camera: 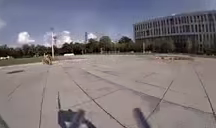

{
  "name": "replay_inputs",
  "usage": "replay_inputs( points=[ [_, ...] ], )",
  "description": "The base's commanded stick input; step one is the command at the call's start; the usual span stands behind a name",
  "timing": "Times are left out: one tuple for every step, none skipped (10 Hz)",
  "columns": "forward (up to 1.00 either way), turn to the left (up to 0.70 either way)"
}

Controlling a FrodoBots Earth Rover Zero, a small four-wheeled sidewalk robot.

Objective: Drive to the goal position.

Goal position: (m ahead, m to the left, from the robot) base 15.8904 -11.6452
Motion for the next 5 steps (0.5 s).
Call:
replay_inputs(
  points=[
    [0.00,-0.96],
    [0.00,-0.95],
    [0.00,-0.96],
    [0.00,-0.95],
    [0.00,-0.95]
  ],
)
